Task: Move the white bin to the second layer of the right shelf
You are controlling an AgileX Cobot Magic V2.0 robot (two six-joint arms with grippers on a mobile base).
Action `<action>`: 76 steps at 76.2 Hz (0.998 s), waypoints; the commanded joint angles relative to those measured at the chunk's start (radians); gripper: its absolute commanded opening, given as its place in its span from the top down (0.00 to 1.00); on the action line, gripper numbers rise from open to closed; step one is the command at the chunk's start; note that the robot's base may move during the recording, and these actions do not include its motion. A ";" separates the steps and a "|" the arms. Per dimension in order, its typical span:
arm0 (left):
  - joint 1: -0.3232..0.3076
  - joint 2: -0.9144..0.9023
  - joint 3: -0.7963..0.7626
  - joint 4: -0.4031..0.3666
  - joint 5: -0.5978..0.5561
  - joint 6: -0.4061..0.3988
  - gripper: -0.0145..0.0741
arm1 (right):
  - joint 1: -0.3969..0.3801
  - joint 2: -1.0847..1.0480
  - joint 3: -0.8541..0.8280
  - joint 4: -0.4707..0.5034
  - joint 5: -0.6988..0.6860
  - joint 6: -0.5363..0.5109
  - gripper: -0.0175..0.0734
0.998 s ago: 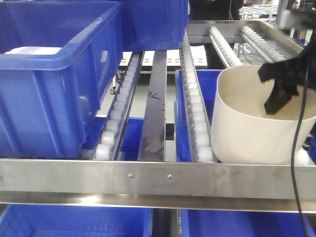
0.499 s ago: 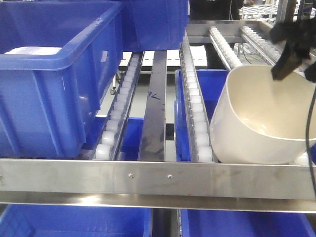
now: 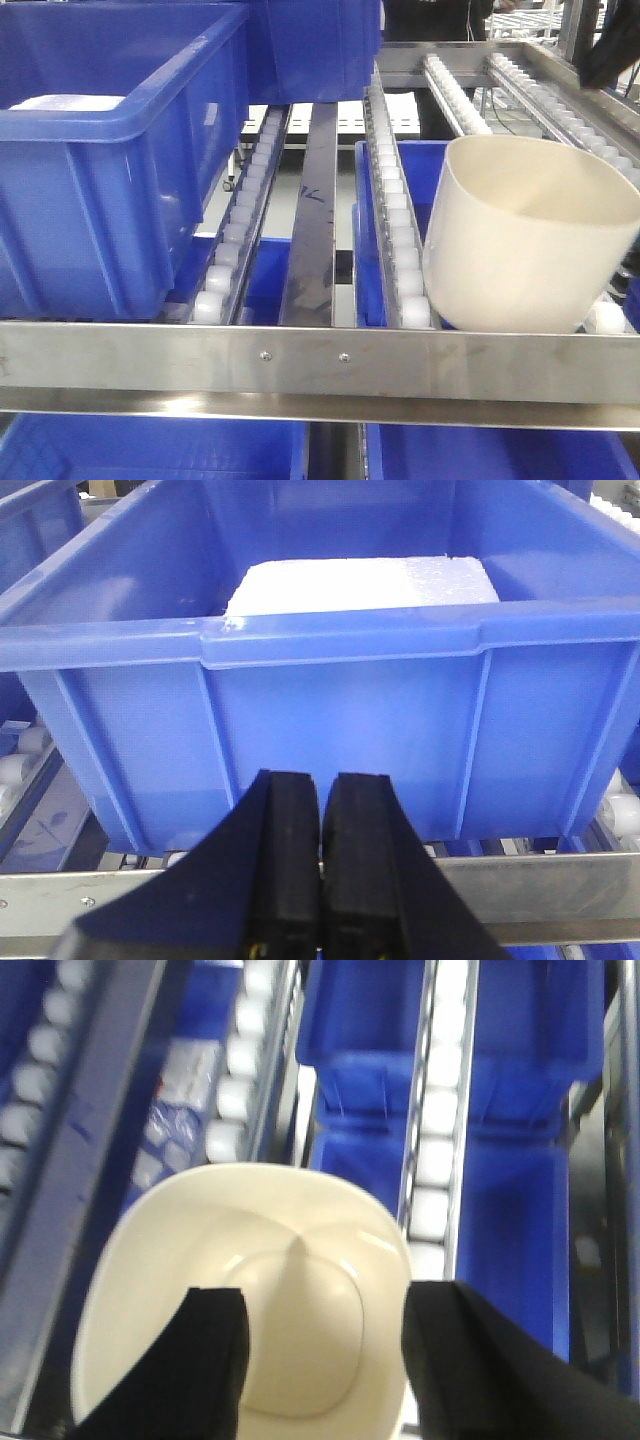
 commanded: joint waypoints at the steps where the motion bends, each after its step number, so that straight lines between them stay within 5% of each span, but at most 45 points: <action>1: -0.005 -0.016 0.037 0.000 -0.085 -0.003 0.74 | -0.002 -0.058 -0.028 0.001 -0.062 -0.001 0.32; 15: -0.005 -0.016 0.037 0.000 -0.085 -0.003 0.74 | -0.007 -0.151 -0.023 0.001 -0.065 -0.001 0.48; 28: -0.005 -0.016 0.037 0.000 -0.085 -0.003 0.74 | -0.059 -0.319 0.079 0.001 -0.164 -0.001 0.77; 51: -0.005 -0.016 0.037 0.000 -0.085 -0.003 0.74 | -0.139 -0.641 0.329 0.001 -0.375 -0.002 0.75; 76: -0.005 -0.016 0.037 0.000 -0.085 -0.003 0.74 | -0.138 -0.675 0.346 0.001 -0.333 -0.002 0.75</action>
